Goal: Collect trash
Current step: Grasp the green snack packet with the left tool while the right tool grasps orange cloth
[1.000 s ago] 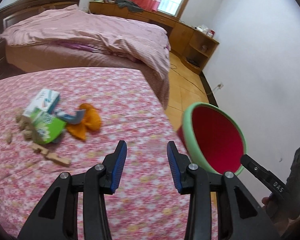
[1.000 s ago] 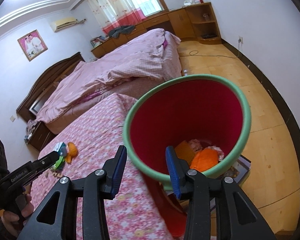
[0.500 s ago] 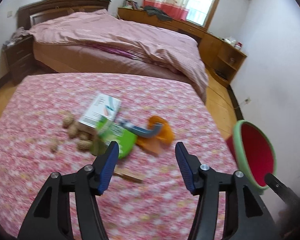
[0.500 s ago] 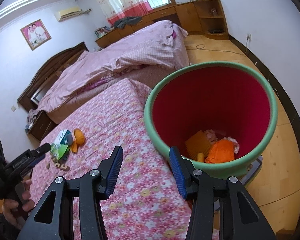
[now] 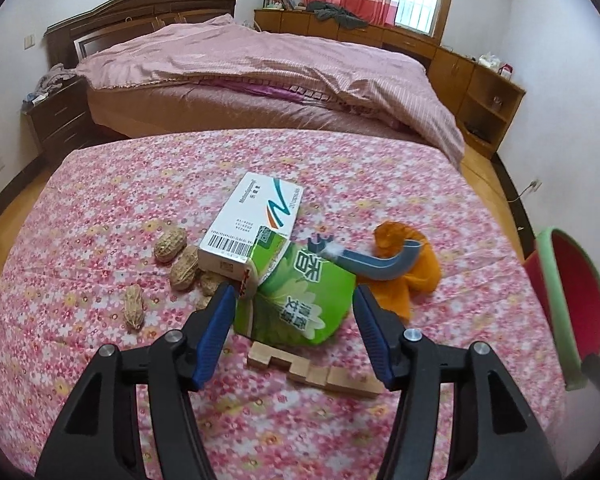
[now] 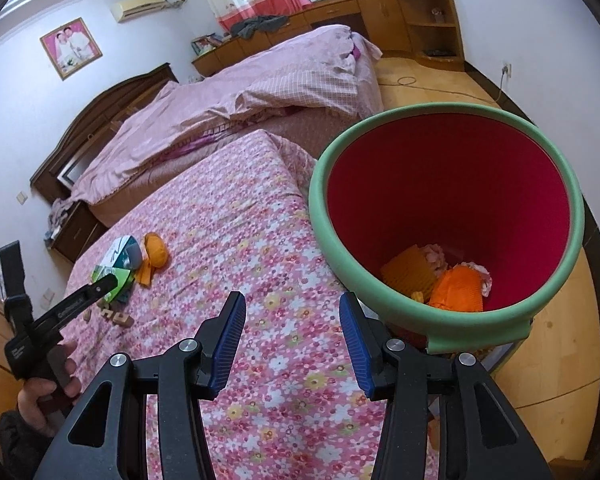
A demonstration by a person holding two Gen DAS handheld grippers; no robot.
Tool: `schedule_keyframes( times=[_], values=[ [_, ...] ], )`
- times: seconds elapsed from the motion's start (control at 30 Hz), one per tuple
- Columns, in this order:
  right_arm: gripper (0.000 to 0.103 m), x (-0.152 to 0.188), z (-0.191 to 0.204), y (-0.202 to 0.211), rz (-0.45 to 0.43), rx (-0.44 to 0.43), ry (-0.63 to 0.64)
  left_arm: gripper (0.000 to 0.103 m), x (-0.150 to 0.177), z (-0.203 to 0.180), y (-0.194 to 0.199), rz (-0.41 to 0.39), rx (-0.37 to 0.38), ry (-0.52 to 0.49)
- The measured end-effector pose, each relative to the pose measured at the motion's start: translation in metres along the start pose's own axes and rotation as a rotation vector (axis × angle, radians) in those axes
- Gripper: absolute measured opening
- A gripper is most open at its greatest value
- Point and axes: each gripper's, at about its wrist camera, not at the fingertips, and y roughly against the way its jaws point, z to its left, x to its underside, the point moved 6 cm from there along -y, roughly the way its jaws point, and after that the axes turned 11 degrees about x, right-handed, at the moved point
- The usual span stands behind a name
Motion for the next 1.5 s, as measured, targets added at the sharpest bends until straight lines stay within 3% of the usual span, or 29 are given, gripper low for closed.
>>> schedule_keyframes(
  times=[0.37,0.53,0.73,0.93,1.23,1.5],
  values=[
    [0.05,0.003,0.007,-0.008,0.023,0.003,0.02,0.063,0.0,0.0,-0.014,-0.004,-0.014,-0.021],
    [0.05,0.005,0.015,-0.009,0.028,0.0,0.041,0.043,0.004,0.0,-0.01,-0.018,-0.008,-0.021],
    [0.05,0.004,0.03,-0.01,0.026,-0.008,0.075,0.036,0.006,0.002,0.008,-0.058,0.059,-0.01],
    [0.05,0.0,0.059,-0.015,0.019,-0.03,0.133,0.035,0.001,0.01,0.033,-0.113,0.099,0.02],
    [0.05,-0.01,0.121,-0.042,0.026,-0.081,0.233,0.035,-0.011,0.041,0.055,-0.23,0.06,0.087],
    [0.05,-0.013,0.166,-0.078,0.047,-0.113,0.31,0.035,-0.009,0.064,0.056,-0.268,0.047,0.145]
  ],
)
